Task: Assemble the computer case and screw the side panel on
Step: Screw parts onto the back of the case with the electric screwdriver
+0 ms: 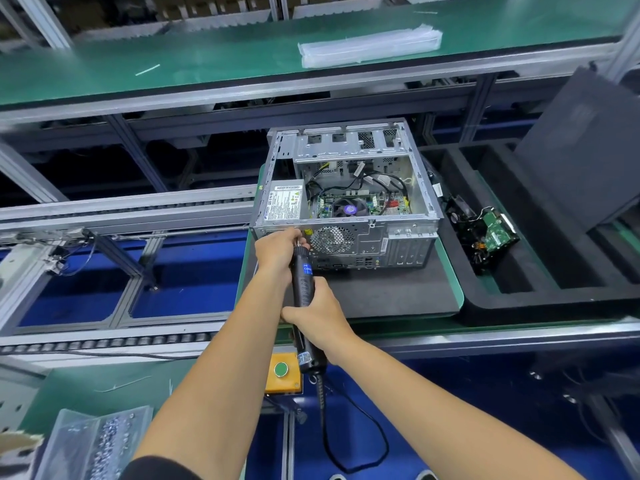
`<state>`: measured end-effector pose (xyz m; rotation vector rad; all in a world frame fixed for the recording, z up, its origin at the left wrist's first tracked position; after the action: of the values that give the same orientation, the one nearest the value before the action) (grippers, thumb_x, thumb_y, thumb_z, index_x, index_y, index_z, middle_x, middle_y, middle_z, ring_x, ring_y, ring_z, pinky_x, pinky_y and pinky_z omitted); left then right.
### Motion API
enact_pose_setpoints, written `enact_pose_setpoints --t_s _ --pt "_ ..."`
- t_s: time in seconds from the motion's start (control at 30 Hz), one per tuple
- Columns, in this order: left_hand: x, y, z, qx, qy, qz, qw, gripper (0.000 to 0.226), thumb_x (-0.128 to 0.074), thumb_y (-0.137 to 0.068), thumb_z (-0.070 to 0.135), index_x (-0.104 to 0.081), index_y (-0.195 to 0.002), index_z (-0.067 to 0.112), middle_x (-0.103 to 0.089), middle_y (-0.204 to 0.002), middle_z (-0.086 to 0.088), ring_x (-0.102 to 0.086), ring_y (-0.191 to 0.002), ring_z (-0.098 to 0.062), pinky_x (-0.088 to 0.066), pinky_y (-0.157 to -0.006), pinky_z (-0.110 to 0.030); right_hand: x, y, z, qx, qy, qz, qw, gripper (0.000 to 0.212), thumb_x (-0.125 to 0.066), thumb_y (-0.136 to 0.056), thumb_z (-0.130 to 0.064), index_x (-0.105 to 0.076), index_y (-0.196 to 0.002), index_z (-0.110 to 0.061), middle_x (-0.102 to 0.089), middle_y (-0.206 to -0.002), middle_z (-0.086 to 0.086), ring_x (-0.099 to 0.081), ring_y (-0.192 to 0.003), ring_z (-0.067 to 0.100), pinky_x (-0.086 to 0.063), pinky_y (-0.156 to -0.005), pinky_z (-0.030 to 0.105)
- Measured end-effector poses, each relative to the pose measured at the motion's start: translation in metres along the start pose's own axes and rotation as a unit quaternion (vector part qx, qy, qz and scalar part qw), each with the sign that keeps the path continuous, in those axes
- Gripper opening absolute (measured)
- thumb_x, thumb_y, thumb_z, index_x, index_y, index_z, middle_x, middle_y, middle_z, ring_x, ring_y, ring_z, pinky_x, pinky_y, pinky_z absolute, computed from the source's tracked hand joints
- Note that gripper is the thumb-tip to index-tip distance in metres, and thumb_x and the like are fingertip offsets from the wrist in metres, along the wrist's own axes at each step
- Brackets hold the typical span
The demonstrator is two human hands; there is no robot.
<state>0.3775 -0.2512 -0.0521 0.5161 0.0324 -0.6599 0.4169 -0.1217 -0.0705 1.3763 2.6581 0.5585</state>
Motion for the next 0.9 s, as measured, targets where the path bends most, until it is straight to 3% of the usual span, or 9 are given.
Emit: enact_pose_setpoints --t_s 0.27,0.43,0.53,0.9 --pt "0.004 -0.005 0.004 -0.027 -0.044 -0.011 0.999 0.006 -0.065 -0.081 0.001 -0.067 -0.075 0.002 -0.064 -0.061 -0.007 -0.058 -0.050 -0.016 -0.050 -0.051 -0.023 -0.010 -0.002 0.000 0.013 -0.006 0.017 1.000 0.043 -0.073 -0.069 -0.022 -0.045 -0.101 -0.026 -0.056 -0.091 0.003 -0.056 -0.074 0.015 -0.057 -0.070 0.035" --pt "0.002 -0.004 -0.005 0.006 0.007 -0.031 0.999 0.005 -0.065 -0.082 0.002 -0.065 -0.078 -0.001 -0.063 -0.062 -0.009 -0.058 -0.052 -0.018 -0.051 -0.056 -0.025 -0.010 -0.003 0.001 0.013 -0.002 0.017 1.000 0.044 -0.074 -0.070 -0.020 -0.043 -0.101 -0.027 -0.057 -0.092 0.003 -0.058 -0.074 0.015 -0.058 -0.069 0.035" --pt "-0.001 -0.002 -0.008 0.028 0.052 -0.042 0.997 0.008 -0.058 -0.085 -0.002 -0.062 -0.078 -0.004 -0.061 -0.062 -0.011 -0.056 -0.052 -0.018 -0.053 -0.052 -0.023 -0.010 -0.002 -0.001 0.011 -0.005 0.012 1.000 0.043 -0.073 -0.069 -0.020 -0.043 -0.099 -0.027 -0.056 -0.090 0.002 -0.057 -0.072 0.014 -0.056 -0.064 0.031" --pt "-0.004 0.000 -0.006 0.055 0.052 -0.073 0.994 0.012 -0.054 -0.088 -0.002 -0.059 -0.077 -0.003 -0.059 -0.061 -0.009 -0.055 -0.050 -0.017 -0.051 -0.050 -0.020 -0.012 0.002 -0.009 -0.007 -0.014 0.027 1.000 0.042 -0.071 -0.070 -0.016 -0.044 -0.102 -0.020 -0.055 -0.089 0.003 -0.055 -0.069 0.013 -0.046 -0.054 0.022"
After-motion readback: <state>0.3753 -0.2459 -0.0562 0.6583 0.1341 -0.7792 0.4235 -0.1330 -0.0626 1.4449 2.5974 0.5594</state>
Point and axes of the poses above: each hand's wrist, its own y-axis away from the middle knuckle, its own x-axis out of the back of the hand, z = x × y, the point moved 10 cm from there along -y, towards the middle knuckle
